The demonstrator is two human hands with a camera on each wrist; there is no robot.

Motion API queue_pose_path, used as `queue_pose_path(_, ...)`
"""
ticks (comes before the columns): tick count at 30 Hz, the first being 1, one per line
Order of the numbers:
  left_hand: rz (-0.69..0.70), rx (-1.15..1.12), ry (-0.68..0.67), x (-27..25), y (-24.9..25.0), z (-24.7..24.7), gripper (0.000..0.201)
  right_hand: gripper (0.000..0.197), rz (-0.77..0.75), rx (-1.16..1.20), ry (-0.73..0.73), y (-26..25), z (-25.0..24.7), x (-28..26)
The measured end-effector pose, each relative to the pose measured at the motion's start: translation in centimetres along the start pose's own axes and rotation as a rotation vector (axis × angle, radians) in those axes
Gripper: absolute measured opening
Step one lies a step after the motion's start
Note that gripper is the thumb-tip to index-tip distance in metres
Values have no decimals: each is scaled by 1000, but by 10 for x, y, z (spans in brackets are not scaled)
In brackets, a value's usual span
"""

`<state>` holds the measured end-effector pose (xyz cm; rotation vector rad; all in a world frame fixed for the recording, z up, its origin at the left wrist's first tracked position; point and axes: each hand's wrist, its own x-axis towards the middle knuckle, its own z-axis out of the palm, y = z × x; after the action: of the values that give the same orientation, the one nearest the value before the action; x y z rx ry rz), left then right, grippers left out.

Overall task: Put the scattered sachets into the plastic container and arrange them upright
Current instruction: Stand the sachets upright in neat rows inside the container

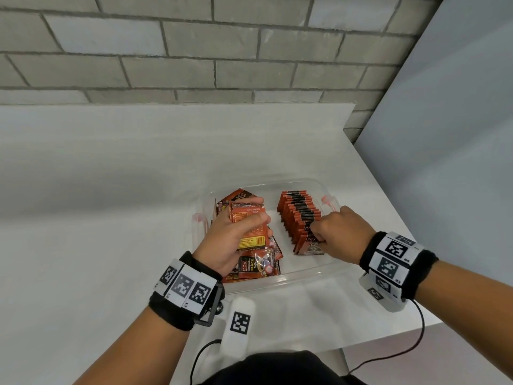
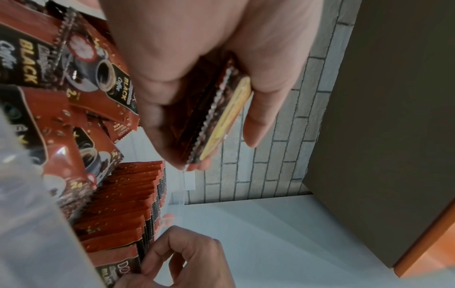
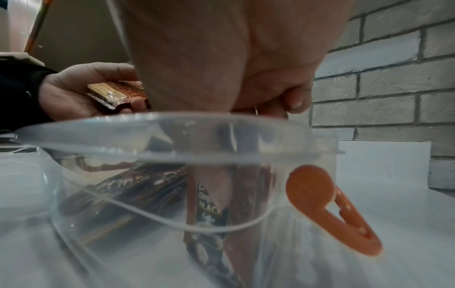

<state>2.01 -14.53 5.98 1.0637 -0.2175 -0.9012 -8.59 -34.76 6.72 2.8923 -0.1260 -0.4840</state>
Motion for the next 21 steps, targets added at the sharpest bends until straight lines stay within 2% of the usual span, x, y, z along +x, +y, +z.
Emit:
queue_pose_path(13, -23, 17, 1, 3, -4, -1, 46, 14, 15, 58, -3, 3, -3, -5)
queue_pose_path(15, -41, 2, 14, 3, -4, 0, 39, 15, 29, 85, 2, 3, -4, -5)
queue_pose_path(17, -69, -10, 22, 4, -5, -1, 29, 19, 48, 160, 34, 4, -7, -5)
queue_pose_path(21, -110, 8, 14, 4, -5, 1, 28, 16, 102, 478, 174, 11, -21, -7)
